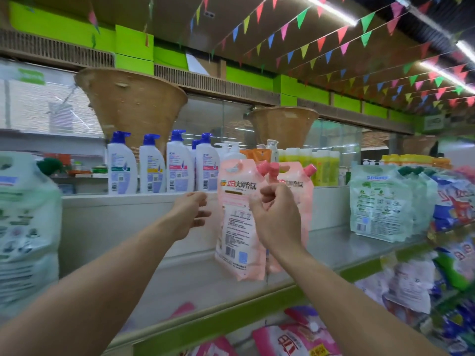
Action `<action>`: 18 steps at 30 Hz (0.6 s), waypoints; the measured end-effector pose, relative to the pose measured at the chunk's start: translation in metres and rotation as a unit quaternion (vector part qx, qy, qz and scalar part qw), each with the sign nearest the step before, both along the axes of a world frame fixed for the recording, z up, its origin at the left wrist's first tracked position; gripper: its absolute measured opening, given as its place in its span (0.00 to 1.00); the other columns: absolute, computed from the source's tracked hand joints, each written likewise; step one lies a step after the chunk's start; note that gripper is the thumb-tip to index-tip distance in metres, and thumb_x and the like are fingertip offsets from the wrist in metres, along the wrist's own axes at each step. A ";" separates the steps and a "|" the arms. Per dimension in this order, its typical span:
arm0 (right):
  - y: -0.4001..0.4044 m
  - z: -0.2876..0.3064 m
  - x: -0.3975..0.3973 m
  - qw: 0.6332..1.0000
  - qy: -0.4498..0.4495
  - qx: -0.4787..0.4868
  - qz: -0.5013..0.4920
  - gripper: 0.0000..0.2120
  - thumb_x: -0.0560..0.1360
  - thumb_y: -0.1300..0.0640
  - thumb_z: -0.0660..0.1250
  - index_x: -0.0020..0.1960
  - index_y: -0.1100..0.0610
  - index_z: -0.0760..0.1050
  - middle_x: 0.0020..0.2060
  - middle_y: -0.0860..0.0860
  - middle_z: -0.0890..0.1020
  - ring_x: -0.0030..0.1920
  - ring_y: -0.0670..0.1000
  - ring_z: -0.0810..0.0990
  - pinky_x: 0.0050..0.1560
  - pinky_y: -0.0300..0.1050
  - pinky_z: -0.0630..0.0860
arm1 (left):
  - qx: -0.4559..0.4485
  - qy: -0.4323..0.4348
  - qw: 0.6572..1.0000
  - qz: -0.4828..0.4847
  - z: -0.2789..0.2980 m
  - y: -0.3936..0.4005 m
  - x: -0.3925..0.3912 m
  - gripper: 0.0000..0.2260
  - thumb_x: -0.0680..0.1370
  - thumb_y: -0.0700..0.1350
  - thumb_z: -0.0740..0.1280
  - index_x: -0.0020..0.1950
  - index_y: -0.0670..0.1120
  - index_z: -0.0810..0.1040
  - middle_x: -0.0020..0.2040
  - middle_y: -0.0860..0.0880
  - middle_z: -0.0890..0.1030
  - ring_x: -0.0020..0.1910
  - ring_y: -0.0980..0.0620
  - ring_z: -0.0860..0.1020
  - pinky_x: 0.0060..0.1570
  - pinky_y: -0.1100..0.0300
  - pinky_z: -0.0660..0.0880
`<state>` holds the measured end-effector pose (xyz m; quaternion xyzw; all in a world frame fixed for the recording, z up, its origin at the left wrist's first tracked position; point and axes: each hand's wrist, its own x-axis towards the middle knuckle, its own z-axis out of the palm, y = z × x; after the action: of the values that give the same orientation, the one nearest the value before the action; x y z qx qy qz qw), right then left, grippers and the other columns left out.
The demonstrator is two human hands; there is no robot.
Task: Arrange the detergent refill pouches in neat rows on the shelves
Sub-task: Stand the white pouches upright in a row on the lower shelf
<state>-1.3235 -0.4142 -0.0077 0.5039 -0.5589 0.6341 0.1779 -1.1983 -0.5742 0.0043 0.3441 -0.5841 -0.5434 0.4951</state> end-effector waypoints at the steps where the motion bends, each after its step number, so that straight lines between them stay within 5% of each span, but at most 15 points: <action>1: -0.003 0.000 0.010 0.999 0.005 0.021 0.028 0.07 0.73 0.49 0.66 0.47 0.46 0.68 0.45 0.44 0.76 0.42 0.44 0.76 0.40 0.40 0.72 | -0.002 -0.004 1.000 0.001 -0.001 0.006 0.011 0.08 0.80 0.46 0.62 0.57 0.45 0.74 0.54 0.45 0.78 0.42 0.47 0.79 0.36 0.55 0.74; 10: -0.025 -0.028 0.111 0.965 0.027 0.232 0.121 0.11 0.71 0.48 0.69 0.51 0.51 0.76 0.44 0.45 0.79 0.48 0.50 0.78 0.48 0.43 0.72 | 0.005 -0.061 0.998 0.013 -0.027 0.051 0.157 0.08 0.78 0.47 0.64 0.53 0.45 0.79 0.52 0.45 0.82 0.44 0.47 0.80 0.36 0.57 0.74; 18: -0.004 -0.039 0.214 0.948 -0.018 0.287 0.134 0.07 0.69 0.48 0.69 0.42 0.51 0.78 0.42 0.48 0.83 0.46 0.52 0.80 0.48 0.45 0.75 | 0.023 -0.095 0.995 0.020 -0.040 0.096 0.312 0.08 0.78 0.47 0.64 0.53 0.45 0.79 0.46 0.48 0.84 0.38 0.51 0.83 0.33 0.61 0.75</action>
<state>-1.1095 -0.4185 -0.0469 0.5924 -0.6475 0.4741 -0.0713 -0.8859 -0.4784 -0.0355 0.4170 -0.6091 -0.5113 0.4401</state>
